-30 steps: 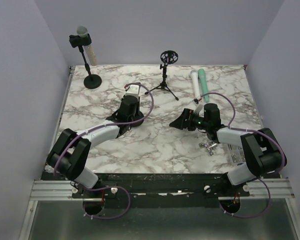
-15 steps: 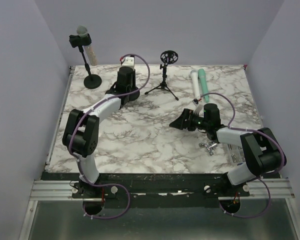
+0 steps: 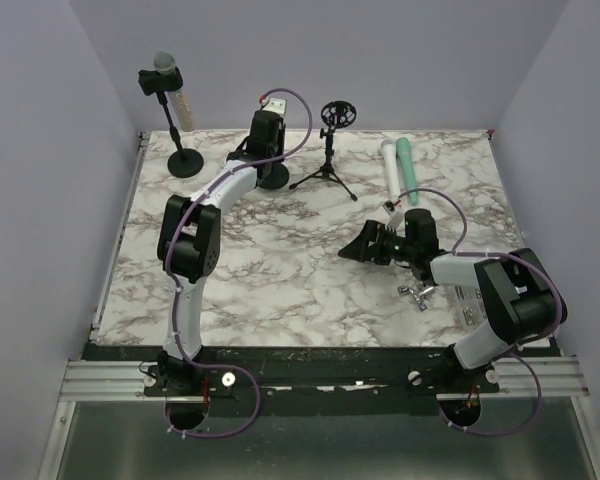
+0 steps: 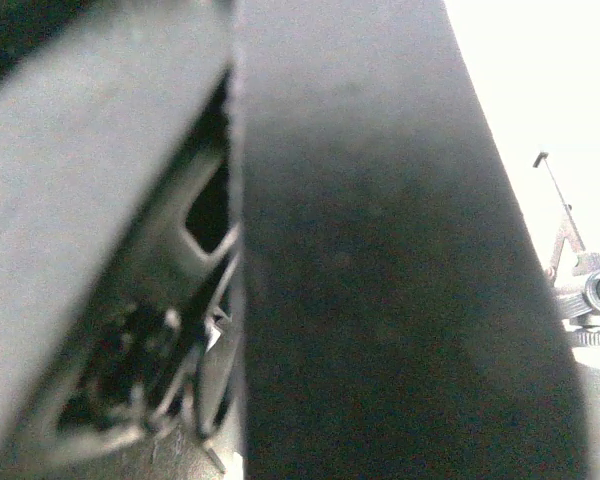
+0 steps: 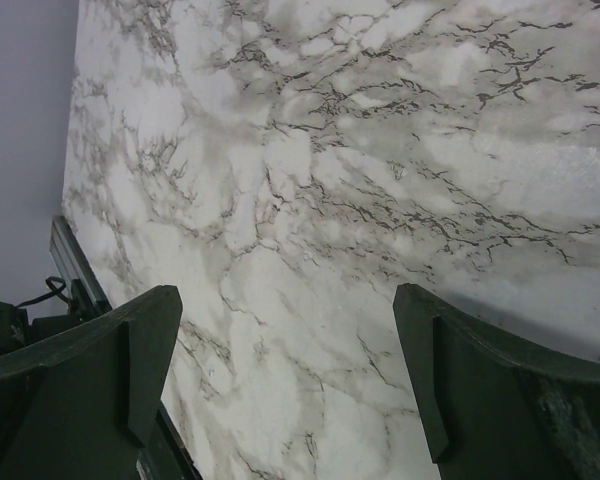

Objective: Remove the microphone from the stand

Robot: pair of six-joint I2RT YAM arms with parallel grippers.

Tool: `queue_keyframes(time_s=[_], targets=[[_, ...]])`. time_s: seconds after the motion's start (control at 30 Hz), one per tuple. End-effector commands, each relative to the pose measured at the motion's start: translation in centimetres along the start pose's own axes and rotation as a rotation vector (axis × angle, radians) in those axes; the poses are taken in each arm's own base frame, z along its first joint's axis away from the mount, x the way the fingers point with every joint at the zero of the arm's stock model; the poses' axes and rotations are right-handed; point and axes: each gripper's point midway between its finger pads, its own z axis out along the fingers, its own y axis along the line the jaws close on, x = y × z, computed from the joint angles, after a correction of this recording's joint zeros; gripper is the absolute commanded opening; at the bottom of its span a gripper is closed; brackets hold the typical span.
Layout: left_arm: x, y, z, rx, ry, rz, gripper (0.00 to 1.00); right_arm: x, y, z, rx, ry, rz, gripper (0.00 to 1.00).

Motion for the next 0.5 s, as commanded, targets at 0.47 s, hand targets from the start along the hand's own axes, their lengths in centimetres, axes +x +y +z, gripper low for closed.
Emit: queue_keyframes(time_s=[0.47], targets=[[1.3, -0.5, -0.1, 0.045, 0.172, 0.014, 0.03, -0.8, 0.2, 0.2, -0.005, -0.025, -0.034, 0.96]])
